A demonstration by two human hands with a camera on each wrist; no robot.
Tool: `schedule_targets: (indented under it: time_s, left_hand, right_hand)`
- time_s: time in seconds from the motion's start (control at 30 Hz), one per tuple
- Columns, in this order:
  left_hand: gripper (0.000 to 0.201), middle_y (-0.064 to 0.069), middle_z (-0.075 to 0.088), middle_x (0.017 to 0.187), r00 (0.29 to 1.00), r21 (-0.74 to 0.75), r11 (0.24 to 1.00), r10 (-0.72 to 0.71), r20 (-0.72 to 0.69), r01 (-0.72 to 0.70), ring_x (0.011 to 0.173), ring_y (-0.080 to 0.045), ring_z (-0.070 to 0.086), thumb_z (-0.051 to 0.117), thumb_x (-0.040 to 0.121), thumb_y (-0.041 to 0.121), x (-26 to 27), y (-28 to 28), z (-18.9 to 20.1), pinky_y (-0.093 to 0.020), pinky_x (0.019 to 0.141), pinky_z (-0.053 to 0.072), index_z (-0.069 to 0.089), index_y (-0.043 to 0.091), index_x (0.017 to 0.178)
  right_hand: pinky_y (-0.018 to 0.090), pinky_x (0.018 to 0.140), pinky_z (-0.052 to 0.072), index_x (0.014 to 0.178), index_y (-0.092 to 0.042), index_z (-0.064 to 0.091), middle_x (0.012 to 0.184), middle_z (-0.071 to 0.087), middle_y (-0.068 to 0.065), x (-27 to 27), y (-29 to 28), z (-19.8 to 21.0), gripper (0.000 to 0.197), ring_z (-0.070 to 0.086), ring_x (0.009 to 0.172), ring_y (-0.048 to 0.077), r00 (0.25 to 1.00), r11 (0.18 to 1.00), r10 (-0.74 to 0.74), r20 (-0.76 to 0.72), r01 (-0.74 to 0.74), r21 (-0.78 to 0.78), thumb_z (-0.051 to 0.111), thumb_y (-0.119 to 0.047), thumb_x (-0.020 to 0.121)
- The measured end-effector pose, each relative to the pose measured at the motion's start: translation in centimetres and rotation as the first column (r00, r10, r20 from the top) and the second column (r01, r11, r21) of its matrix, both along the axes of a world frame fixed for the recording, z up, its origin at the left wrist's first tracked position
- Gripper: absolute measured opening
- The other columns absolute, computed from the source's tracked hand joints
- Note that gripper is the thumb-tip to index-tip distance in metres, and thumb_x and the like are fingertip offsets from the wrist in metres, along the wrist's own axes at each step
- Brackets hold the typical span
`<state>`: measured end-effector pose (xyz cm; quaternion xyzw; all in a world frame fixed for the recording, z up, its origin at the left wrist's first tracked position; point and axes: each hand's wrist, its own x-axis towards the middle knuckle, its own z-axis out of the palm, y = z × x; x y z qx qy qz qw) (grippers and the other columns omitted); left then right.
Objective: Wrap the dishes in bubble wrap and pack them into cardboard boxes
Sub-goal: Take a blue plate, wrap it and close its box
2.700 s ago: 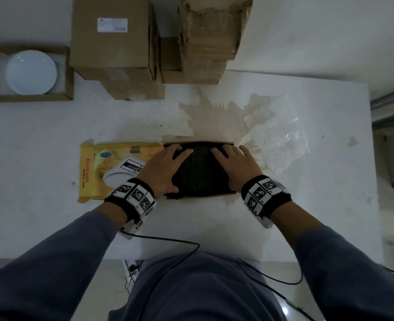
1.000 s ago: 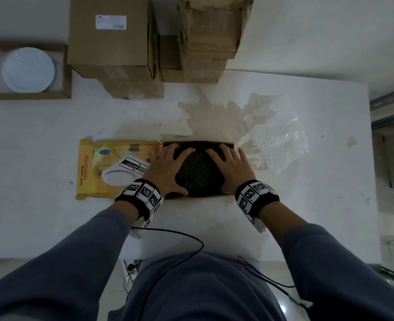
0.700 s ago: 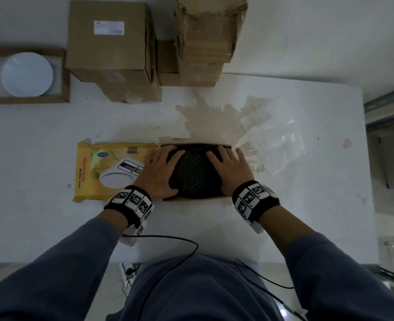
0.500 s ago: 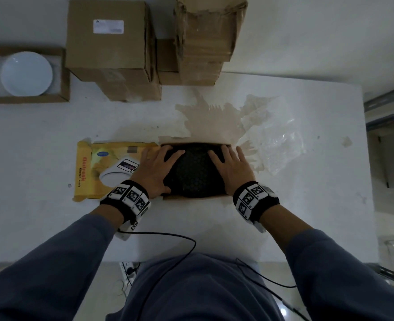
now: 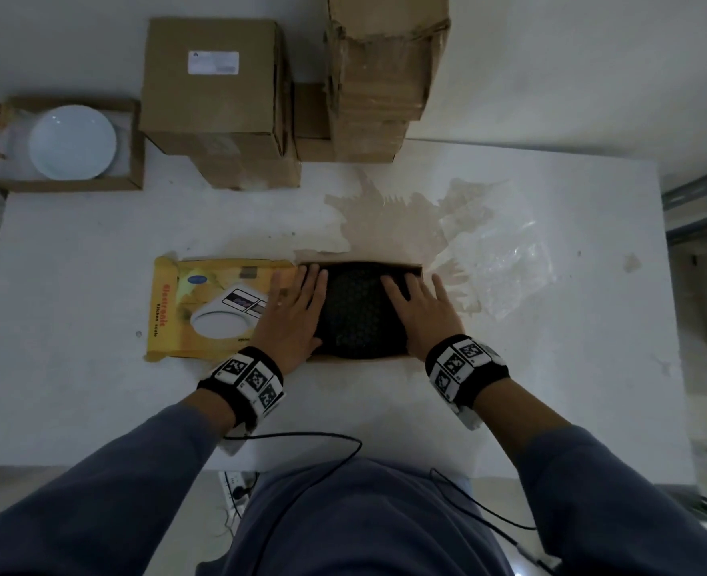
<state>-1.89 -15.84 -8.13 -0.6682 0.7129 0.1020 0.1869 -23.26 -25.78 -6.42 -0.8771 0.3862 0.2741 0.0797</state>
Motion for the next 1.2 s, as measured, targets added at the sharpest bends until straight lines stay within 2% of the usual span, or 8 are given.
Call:
schedule_targets:
  time_s: [0.2, 0.6, 0.7, 0.8, 0.87, 0.93, 1.03, 1.2]
  left_hand:
    - [0.079, -0.022, -0.016, 0.16, 0.979, 0.086, 0.993, 0.057, 0.193, -0.075, 0.149, -0.038, -0.012, 0.031, 0.103, 0.043, -1.2, 2.2, -0.2, -0.068, 0.101, -0.028, -0.012, -0.001, 0.152]
    - [0.069, -0.021, -0.021, 0.159, 0.964, 0.16, 0.986, 0.005, 0.264, -0.05, 0.146, -0.044, -0.018, 0.02, 0.104, 0.037, -2.3, 1.0, -1.1, -0.066, 0.111, -0.012, -0.015, -0.001, 0.151]
    - [0.068, -0.02, -0.017, 0.16, 0.98, 0.147, 0.986, 0.042, 0.195, -0.072, 0.147, -0.041, -0.016, 0.023, 0.104, 0.032, -2.1, 1.1, -0.8, -0.067, 0.113, -0.006, -0.011, 0.0, 0.152]
    - [0.079, -0.016, -0.008, 0.163, 0.986, 0.075, 0.986, 0.153, -0.059, -0.148, 0.15, -0.033, -0.007, 0.043, 0.097, 0.033, -1.5, 1.8, -0.1, -0.064, 0.114, -0.002, -0.002, 0.006, 0.155]
    - [0.079, -0.015, 0.013, 0.16, 0.923, -0.024, 0.971, 0.218, -0.316, -0.238, 0.148, -0.031, 0.013, 0.057, 0.089, 0.034, -1.7, 2.6, 0.4, -0.057, 0.116, 0.011, 0.018, 0.013, 0.154]
    - [0.061, -0.006, 0.04, 0.138, 0.867, -0.128, 0.96, 0.162, -0.472, -0.249, 0.128, -0.027, 0.042, 0.067, 0.08, 0.034, -2.2, 3.6, 0.4, -0.044, 0.103, 0.036, 0.044, 0.02, 0.135]
    - [0.044, 0.002, 0.045, 0.114, 0.848, -0.094, 0.976, 0.12, -0.517, -0.196, 0.1, -0.019, 0.05, 0.073, 0.075, 0.036, -2.8, 4.8, 0.0, -0.032, 0.075, 0.041, 0.051, 0.023, 0.111]
    - [0.031, -0.006, 0.048, 0.105, 0.867, -0.086, 0.968, 0.17, -0.468, -0.236, 0.086, -0.024, 0.054, 0.074, 0.074, 0.017, -3.2, 5.5, -0.8, -0.034, 0.069, 0.043, 0.057, 0.015, 0.099]
  right_hand:
    - [0.069, 0.11, -0.014, 0.155, -0.006, -0.006, 0.163, -0.002, 0.015, -1.0, 1.8, -0.1, 0.079, -0.006, 0.15, 0.036, 0.981, 0.989, -0.027, -0.191, -0.001, -0.148, 0.039, -0.038, 0.098]
    - [0.069, 0.108, -0.016, 0.144, -0.003, -0.028, 0.163, -0.013, 0.012, -1.2, 2.9, -2.3, 0.075, -0.002, 0.151, 0.032, 0.974, 0.983, -0.097, -0.203, 0.063, -0.171, 0.024, -0.034, 0.101]
    - [0.068, 0.111, -0.01, 0.142, -0.001, -0.03, 0.163, -0.01, 0.013, -1.1, 3.0, -2.3, 0.075, 0.004, 0.151, 0.031, 0.975, 0.984, -0.104, -0.197, 0.072, -0.161, 0.026, -0.032, 0.102]
    - [0.061, 0.117, 0.005, 0.15, -0.003, -0.019, 0.164, -0.004, 0.014, -1.1, 2.5, -1.4, 0.075, 0.017, 0.148, 0.029, 0.983, 0.995, -0.088, -0.16, 0.078, -0.07, 0.033, -0.027, 0.102]
    - [0.054, 0.117, 0.018, 0.156, -0.004, 0.006, 0.162, 0.01, 0.016, -1.5, 2.2, -0.3, 0.071, 0.031, 0.141, 0.029, 0.995, 0.995, -0.071, -0.066, 0.066, -0.068, 0.042, -0.026, 0.099]
    - [0.049, 0.112, 0.028, 0.146, -0.007, 0.039, 0.159, 0.024, 0.016, -2.1, 2.4, 0.5, 0.054, 0.044, 0.13, 0.028, 1.0, 0.99, -0.012, 0.004, 0.012, -0.139, 0.047, -0.023, 0.095]
    - [0.049, 0.11, 0.027, 0.142, -0.011, 0.045, 0.159, 0.023, 0.013, -3.0, 3.9, 0.7, 0.048, 0.05, 0.122, 0.028, 0.998, 0.995, 0.025, -0.053, -0.03, -0.096, 0.043, -0.021, 0.095]
    - [0.053, 0.111, 0.024, 0.145, -0.011, 0.041, 0.163, 0.006, 0.015, -3.4, 4.9, 0.0, 0.049, 0.04, 0.129, 0.031, 0.991, 0.996, 0.03, -0.133, -0.041, -0.078, 0.034, -0.023, 0.099]
